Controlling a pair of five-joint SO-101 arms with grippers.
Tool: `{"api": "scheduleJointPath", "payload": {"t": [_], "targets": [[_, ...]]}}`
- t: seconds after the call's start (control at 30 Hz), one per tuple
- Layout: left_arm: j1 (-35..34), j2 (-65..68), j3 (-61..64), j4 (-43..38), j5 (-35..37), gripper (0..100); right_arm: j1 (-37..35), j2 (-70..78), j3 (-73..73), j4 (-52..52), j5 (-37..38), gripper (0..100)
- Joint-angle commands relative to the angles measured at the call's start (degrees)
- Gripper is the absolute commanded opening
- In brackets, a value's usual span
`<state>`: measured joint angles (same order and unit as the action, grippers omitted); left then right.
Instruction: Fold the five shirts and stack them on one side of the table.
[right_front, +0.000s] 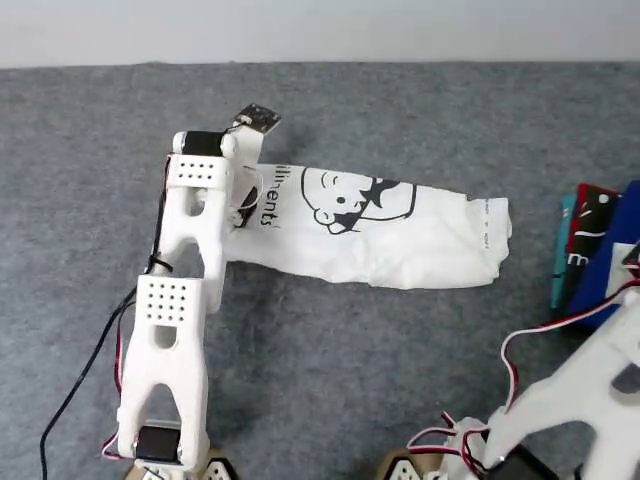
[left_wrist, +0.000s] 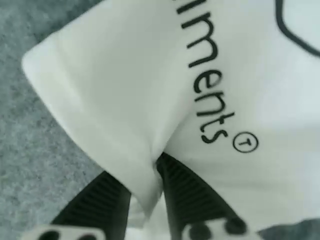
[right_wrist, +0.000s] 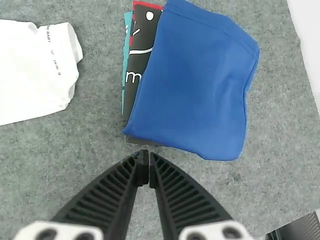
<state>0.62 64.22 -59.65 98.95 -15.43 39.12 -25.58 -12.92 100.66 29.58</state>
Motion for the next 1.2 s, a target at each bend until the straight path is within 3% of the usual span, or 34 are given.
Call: {"api": "scheduleJointPath", "payload": {"t": [0.0,0.27,0.5,0.63,0.9,1.17], "targets": [[-1.76,-9.32,16.22,1.76,-2.9,1,0.57,-1.63,-0.62,2.07,2.37,1.5],[-10.55,-25.32,35.21,1.41,-7.47,1,0.48,-1.63,-0.62,2.07,4.92,1.5],[-22.86,-27.52,36.88,1.32,-15.38,1,0.22,-1.63,-0.35,0.84,4.92,1.5],[-25.49,-27.78,36.88,0.26,-16.88,1,0.22,-1.54,-0.35,0.4,4.92,1.5],[-19.16,-32.79,35.47,1.58,-16.53,1,0.22,-1.1,-0.35,0.4,4.92,1.5],[-5.63,-49.85,42.07,1.67,-12.84,1,0.22,-1.1,-0.35,0.4,4.92,1.5]]}}
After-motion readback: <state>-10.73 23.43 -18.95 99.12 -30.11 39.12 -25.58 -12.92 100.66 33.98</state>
